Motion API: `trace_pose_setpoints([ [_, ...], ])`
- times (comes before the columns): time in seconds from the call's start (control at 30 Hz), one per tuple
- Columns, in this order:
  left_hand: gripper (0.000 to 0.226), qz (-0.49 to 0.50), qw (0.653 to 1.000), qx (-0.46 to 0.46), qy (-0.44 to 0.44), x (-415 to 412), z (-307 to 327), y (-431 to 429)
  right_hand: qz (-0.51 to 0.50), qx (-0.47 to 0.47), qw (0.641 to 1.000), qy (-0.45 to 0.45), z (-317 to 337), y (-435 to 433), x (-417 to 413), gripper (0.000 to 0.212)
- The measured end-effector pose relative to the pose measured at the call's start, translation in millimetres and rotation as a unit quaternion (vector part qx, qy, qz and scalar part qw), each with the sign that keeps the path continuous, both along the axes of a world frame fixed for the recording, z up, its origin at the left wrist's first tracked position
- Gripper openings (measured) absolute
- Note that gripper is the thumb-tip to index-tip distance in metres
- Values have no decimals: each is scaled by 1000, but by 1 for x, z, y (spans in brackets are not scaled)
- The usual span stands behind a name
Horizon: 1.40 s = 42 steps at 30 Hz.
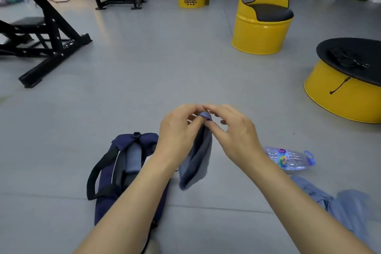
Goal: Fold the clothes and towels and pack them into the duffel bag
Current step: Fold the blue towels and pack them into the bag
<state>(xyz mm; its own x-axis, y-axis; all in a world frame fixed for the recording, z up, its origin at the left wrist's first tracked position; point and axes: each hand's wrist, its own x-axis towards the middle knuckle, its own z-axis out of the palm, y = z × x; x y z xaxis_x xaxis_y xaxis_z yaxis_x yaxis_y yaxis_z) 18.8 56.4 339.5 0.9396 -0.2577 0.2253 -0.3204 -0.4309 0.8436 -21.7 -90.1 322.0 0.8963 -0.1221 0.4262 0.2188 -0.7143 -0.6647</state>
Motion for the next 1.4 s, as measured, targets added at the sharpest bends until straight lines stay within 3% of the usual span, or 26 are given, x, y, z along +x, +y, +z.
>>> trace_pose_setpoints([
  [0.1,14,3,999,26,-36,2,-2,1,-10,-20,1000,-17,2,0,2,26],
  [0.2,12,9,997,51,-54,5,-5,3,-13,27,999,-12,5,-2,1,23],
  [0.37,7,-31,999,16,23,0,-9,0,-30,185,982,19,13,-8,-2,21],
  [0.5,9,-44,994,-50,81,-3,-5,1,-17,239,971,18,19,-22,-5,17],
  [0.7,14,-52,991,-102,72,-8,-2,-10,15,231,972,42,14,-22,-11,14],
  [0.8,15,-41,992,-103,62,-8,-3,-14,32,172,984,47,12,-24,-11,13],
  [1.0,8,-24,996,-84,23,-7,-7,-13,30,73,996,-30,11,-25,-16,23],
  [1.2,13,-60,997,57,4,2,-23,8,-26,167,986,11,23,-52,-22,18],
  [1.4,29,-39,981,191,-17,33,-49,41,-66,308,947,55,8,-92,-19,20],
])
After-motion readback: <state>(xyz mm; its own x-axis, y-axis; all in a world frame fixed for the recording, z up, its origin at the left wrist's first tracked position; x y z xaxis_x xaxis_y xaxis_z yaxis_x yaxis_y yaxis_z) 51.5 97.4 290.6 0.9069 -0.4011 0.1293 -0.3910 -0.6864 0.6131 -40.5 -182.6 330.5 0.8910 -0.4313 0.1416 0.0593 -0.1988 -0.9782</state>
